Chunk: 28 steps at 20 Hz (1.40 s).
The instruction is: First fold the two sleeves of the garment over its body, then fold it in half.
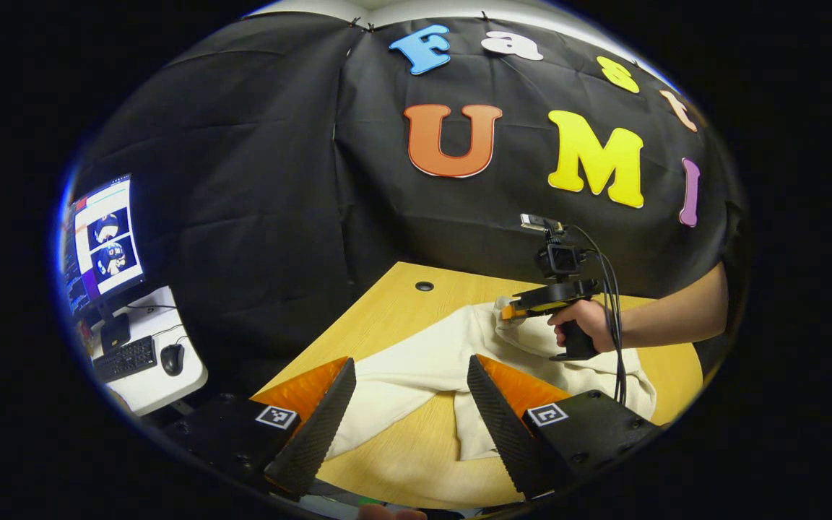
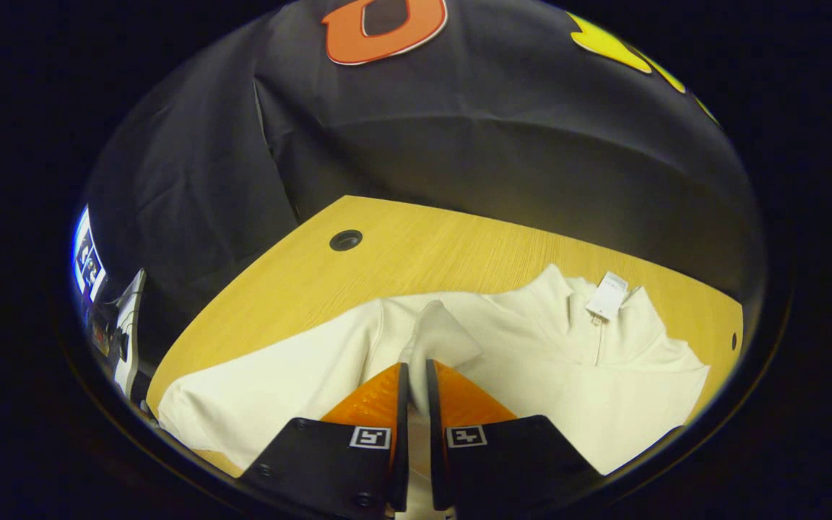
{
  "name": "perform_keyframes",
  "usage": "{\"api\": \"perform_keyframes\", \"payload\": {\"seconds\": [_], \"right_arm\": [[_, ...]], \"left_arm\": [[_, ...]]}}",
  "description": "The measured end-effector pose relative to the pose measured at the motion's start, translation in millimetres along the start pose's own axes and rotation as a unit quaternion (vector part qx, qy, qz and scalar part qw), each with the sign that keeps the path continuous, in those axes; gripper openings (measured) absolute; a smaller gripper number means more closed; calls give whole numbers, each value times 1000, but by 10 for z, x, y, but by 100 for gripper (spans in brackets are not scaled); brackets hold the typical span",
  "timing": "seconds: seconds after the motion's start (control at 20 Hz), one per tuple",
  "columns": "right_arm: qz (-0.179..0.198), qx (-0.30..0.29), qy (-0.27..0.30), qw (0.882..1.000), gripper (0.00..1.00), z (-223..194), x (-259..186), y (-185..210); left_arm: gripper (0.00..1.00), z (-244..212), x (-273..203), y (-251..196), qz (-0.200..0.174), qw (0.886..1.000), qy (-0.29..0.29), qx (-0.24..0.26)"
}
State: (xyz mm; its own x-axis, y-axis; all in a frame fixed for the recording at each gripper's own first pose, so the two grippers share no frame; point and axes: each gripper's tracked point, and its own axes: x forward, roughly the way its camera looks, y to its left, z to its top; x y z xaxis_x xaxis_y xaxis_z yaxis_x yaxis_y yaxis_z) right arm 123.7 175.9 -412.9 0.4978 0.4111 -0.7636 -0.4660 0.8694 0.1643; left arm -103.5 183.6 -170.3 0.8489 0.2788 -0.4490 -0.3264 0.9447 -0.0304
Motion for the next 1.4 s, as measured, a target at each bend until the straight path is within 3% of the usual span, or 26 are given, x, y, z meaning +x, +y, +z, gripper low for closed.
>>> {"api": "perform_keyframes", "payload": {"seconds": [0.2,0.25,0.4,0.5,0.6,0.8,1.05,1.2,1.4], "right_arm": [[-8,0,-7,1000,30,27,-66,-44],[-3,-1,-14,1000,39,67,-122,-33],[7,-5,-36,999,61,167,-485,-35],[14,-4,-61,998,63,240,-805,-37],[18,-10,-96,995,73,346,-1188,-52],[32,-13,-162,986,71,453,-2020,1],[59,-50,-184,980,71,233,-2797,177],[47,-113,-184,975,73,22,-2977,146],[28,-136,-173,975,73,-215,-3186,-1]], "left_arm": [[99,-54,41,145,8,1000,5,5],[99,-56,52,187,11,1000,5,6],[100,-122,94,285,15,1000,7,10],[100,-179,111,377,16,1000,5,27],[99,-223,107,451,15,999,1,44],[99,-330,35,595,19,998,-8,52],[99,-711,1,828,25,998,18,56],[100,-1162,129,1016,33,996,55,58],[100,-1611,289,1155,34,993,94,61]]}}
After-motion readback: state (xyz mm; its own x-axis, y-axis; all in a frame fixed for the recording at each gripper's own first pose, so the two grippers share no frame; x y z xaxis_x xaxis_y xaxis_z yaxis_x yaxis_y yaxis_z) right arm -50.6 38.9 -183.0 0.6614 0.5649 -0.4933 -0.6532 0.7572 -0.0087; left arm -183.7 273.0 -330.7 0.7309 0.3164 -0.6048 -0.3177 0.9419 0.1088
